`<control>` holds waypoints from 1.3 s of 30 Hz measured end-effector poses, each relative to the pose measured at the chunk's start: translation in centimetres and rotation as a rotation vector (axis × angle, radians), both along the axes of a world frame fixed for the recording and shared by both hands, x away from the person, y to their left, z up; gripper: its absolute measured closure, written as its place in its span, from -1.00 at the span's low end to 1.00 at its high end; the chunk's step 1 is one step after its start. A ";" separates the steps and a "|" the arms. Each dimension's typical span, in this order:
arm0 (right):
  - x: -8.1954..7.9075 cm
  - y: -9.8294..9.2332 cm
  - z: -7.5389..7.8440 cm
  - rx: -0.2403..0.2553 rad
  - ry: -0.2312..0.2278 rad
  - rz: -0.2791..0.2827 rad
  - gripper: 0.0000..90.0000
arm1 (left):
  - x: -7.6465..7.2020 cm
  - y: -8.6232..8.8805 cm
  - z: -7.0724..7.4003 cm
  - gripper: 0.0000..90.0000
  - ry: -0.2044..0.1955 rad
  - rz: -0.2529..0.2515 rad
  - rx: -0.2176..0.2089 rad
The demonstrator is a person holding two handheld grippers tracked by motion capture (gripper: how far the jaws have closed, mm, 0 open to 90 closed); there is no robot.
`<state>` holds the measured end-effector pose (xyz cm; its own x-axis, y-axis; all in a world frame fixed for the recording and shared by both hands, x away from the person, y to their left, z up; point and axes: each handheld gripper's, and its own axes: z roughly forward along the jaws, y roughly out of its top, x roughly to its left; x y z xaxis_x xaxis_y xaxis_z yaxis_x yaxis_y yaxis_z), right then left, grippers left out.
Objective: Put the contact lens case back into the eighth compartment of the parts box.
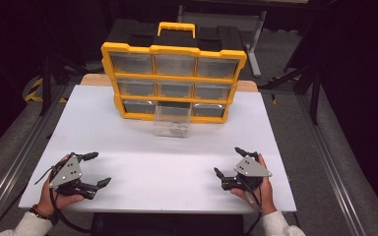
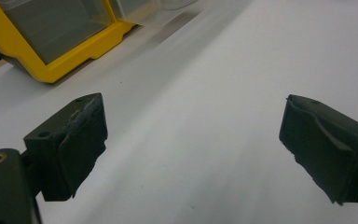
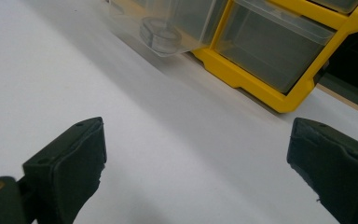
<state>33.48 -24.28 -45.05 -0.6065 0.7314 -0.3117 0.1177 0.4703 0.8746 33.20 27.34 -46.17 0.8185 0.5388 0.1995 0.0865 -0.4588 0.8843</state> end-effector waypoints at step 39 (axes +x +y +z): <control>-0.5 1.0 0.2 -0.043 -0.017 0.039 -0.85 | 0.2 -0.1 -0.1 -0.80 0.010 -0.002 -0.001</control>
